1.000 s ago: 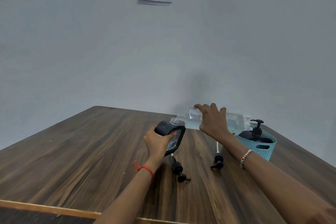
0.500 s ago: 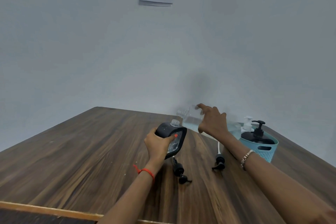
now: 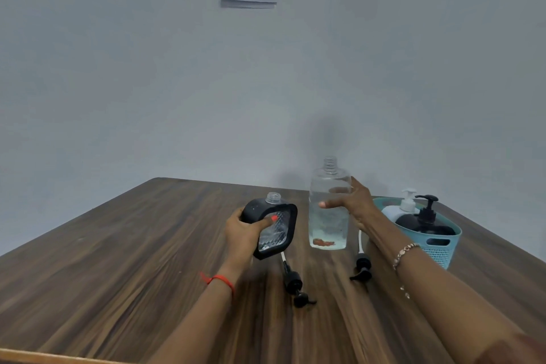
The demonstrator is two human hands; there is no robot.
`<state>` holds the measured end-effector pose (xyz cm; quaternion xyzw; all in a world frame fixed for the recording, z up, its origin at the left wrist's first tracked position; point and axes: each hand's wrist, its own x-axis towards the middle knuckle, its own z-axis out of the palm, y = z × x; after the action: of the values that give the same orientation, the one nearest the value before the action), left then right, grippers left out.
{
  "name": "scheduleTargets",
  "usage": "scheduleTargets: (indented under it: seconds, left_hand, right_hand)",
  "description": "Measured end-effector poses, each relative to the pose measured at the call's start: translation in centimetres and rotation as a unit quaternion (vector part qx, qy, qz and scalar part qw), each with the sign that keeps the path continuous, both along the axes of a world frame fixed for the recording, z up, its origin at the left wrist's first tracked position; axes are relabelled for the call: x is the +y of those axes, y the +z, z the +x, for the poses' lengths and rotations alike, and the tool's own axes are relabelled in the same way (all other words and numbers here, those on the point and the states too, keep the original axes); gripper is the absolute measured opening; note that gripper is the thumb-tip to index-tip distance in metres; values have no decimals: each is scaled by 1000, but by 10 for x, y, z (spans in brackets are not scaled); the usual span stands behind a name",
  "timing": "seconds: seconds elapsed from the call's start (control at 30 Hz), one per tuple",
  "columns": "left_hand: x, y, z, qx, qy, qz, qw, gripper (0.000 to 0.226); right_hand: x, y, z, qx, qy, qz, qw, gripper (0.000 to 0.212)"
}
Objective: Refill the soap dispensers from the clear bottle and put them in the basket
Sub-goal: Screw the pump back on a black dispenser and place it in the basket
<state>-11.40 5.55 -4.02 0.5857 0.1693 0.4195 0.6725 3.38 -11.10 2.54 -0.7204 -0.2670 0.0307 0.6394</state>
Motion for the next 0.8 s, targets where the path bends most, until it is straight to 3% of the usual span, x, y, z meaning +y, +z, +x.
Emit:
scheduleTargets:
  seconds: [0.13,0.33,0.4,0.47,0.53,0.57,0.63,0.7,0.8]
  left_hand:
    - [12,-2,2,-11,-36,-24,999,37]
    - [25,-6,7,-20,-67,-51,996,33]
    - [28,-7,8,-21,-78,-51,995,33]
    - [30,-6,8,-21,-87,-50,995,33]
    - [32,-4,9,-23,-91,-52,994,33]
    - [33,-3,9,-24,-91,-54,994,33]
    - [34,-1,9,-28,-92,-54,994,33]
    - [35,2,8,-30,-93,-58,993,32]
    - [34,6,8,-30,-89,-57,994,35]
  right_hand:
    - [5,-15,14,48,43,37,997,70]
    - [5,-31,23,70,57,39,995,57]
    - [3,-26,26,67,82,0,994,65]
    - [3,-18,25,48,85,-74,992,87]
    - [3,-11,17,-21,-2,-102,995,111]
    - [2,-10,9,-87,-73,-96,989,113]
    - [-1,-15,-6,-278,-159,-47,946,94]
    - [-4,-26,-20,-432,-112,-61,893,69]
    - [-6,-53,-42,-486,124,-275,820,53]
